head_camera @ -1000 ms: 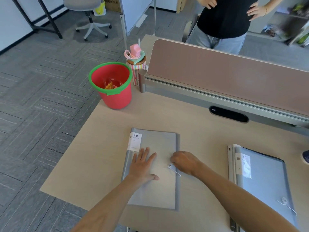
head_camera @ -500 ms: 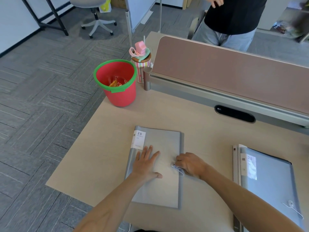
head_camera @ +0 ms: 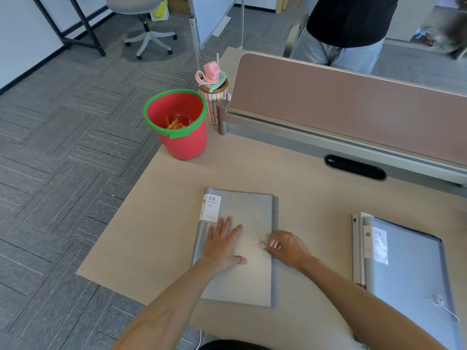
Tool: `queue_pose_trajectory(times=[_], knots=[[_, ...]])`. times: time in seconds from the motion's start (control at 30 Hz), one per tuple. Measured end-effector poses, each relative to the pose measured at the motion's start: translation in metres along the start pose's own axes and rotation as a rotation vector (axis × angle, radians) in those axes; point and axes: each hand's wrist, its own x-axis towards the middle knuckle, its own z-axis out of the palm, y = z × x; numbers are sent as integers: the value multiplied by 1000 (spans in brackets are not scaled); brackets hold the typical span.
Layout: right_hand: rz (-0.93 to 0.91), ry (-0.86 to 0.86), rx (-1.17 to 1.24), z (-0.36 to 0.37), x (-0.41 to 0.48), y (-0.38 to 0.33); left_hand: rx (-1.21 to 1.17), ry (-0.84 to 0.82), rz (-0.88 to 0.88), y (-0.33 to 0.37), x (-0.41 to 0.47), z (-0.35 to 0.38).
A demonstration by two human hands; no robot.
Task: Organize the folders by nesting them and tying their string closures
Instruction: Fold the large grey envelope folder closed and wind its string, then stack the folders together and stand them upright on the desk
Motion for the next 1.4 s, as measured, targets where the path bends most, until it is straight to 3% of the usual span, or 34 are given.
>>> queue_pose_trajectory(times=[0.17, 0.3, 0.4, 0.6, 0.7, 0.8, 0.93, 1.17, 1.4], knots=[[98, 79, 74, -1, -3, -3, -169, 116, 34, -14, -10, -9], [207, 217, 271, 4, -1, -4, -297, 243, -147, -31, -28, -16], [260, 240, 419, 6, -3, -11, -589, 219, -284, -37, -35, -15], [459, 270, 730, 11, -15, -10, -1194, 283, -353, -28, -45, -34], [544, 324, 887, 6, -28, -4, -1375, 184, -412, -30, -51, -39], [569, 322, 982, 3, -37, 2, -1417, 66, -314, -16, -57, -49], [535, 348, 1020, -5, -49, 8, -1513, 65, -207, 11, -58, -63], [491, 666, 991, -50, -92, 28, -1523, -18, -97, 69, -40, -76], [561, 865, 959, -84, -149, 109, -1168, -49, -54, 183, -16, -54]])
